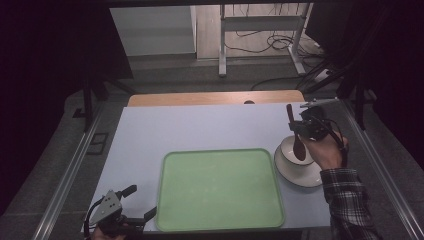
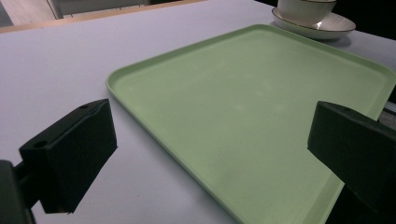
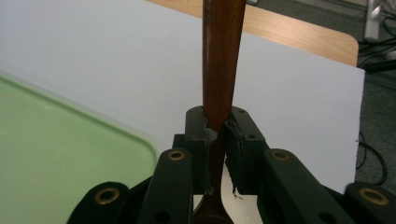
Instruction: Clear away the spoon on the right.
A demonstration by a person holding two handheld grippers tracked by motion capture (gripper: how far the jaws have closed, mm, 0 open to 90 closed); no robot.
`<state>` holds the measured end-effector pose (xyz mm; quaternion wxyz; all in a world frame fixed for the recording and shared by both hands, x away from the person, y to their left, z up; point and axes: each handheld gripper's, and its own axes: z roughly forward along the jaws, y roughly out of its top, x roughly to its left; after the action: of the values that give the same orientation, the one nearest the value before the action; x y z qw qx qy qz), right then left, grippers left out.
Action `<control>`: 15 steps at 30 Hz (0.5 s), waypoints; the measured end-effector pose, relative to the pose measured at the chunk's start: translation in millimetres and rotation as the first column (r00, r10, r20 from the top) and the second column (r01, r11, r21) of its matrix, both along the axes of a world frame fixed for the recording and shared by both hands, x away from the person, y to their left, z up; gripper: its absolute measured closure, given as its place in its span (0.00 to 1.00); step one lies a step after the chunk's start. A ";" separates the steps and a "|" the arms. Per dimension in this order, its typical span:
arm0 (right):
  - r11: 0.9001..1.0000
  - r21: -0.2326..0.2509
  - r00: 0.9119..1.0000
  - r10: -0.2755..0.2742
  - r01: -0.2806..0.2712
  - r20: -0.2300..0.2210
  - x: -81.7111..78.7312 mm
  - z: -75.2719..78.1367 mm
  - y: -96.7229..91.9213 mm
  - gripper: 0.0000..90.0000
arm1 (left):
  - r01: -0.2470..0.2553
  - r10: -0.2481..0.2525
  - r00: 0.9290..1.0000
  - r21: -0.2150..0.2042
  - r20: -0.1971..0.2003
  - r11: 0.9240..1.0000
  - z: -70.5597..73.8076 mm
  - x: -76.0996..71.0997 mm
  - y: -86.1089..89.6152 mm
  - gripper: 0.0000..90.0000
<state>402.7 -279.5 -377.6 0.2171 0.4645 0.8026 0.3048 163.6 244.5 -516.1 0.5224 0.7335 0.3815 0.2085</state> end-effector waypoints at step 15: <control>0.998 -0.023 0.993 0.055 -0.058 -0.103 -21.3 16.4 11.3 0.88 | -0.010 0.010 1.000 0.007 -0.002 1.000 -0.3 0.6 0.3 0.01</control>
<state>381.4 -268.2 -361.2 0.1730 0.4536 0.8294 0.2764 164.2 244.9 -516.4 0.5184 0.7335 0.3851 0.2120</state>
